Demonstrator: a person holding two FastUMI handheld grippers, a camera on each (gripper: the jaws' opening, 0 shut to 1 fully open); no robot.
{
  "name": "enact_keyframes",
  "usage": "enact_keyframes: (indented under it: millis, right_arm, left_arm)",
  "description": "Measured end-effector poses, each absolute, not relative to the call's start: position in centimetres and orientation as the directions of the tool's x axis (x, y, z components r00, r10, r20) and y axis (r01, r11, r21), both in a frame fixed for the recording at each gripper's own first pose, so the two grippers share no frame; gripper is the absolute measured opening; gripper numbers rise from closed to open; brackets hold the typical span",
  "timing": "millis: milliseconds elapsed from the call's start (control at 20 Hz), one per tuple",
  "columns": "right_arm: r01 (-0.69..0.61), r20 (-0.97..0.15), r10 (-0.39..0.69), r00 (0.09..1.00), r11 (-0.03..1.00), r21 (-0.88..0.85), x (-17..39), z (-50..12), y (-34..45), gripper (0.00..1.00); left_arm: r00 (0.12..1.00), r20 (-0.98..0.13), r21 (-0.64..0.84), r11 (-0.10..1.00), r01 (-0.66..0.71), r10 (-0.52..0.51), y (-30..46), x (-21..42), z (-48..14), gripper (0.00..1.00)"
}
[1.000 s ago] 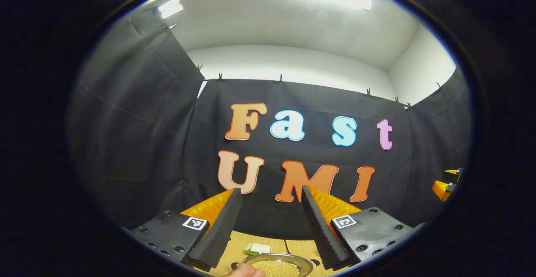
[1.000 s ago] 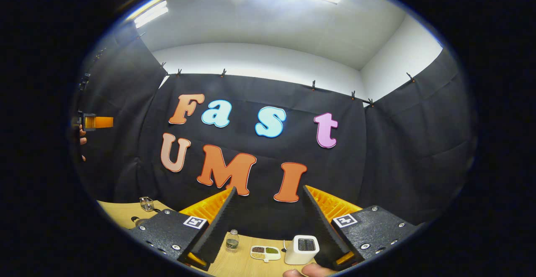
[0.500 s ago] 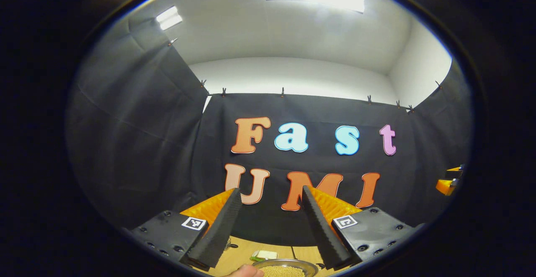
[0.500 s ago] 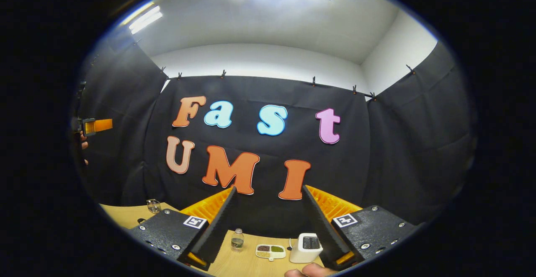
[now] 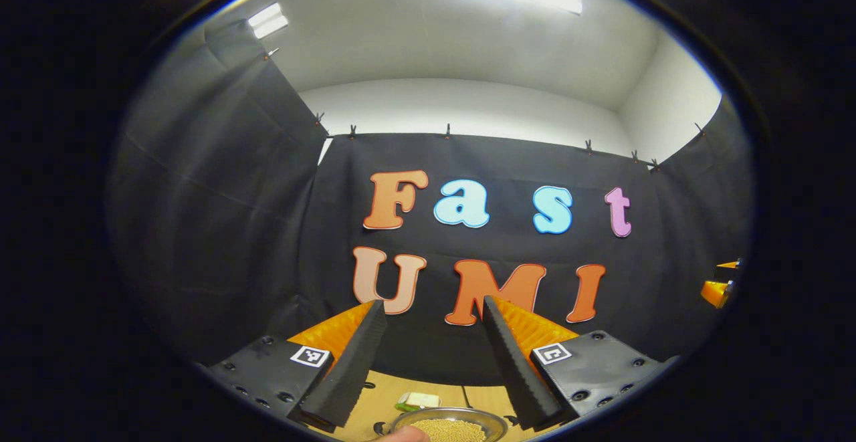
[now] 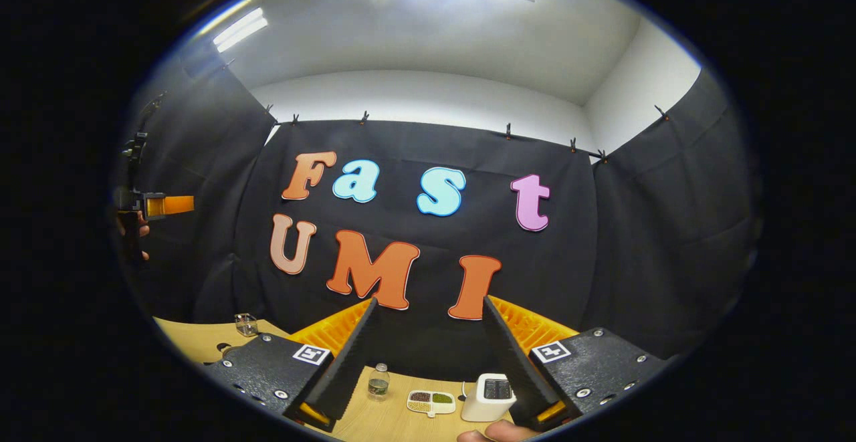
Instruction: First push the handle of the pot to place it horizontally, then grasp the pot with both hands and set it on the induction cooktop.
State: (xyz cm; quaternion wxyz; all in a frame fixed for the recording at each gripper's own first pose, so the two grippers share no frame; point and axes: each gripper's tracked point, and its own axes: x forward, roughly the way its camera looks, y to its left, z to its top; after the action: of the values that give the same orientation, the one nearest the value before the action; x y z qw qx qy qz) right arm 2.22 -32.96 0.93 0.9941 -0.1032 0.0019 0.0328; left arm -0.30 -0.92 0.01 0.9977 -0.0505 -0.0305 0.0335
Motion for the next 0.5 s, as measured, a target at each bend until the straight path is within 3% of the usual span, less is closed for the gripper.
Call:
enact_keyframes:
  millis: [200,300,450,500]
  right_arm:
    - [-0.078,-0.050,0.069,0.996,0.977,-0.196,2.6,-0.8,-32.9,0.97]
    - [-0.083,-0.057,0.074,0.996,0.980,-0.178,2.8,-0.9,-32.9,0.97]
    - [-0.088,-0.040,0.083,0.996,0.984,-0.153,3.3,-0.7,-33.1,0.94]
    - [-0.092,-0.031,0.088,0.996,0.985,-0.148,3.4,-0.6,-33.0,0.94]
  left_arm:
    - [0.994,0.024,-0.100,0.989,-0.106,0.109,0.0,-0.1,-1.1,0.97]
    - [0.994,0.025,-0.082,0.991,-0.107,0.110,-0.3,-0.1,-0.9,0.92]
    - [0.992,0.043,-0.064,0.991,-0.118,0.121,-0.1,-0.2,-0.4,0.97]
    - [0.992,0.050,-0.063,0.991,-0.117,0.120,-0.1,-0.3,-0.2,0.92]
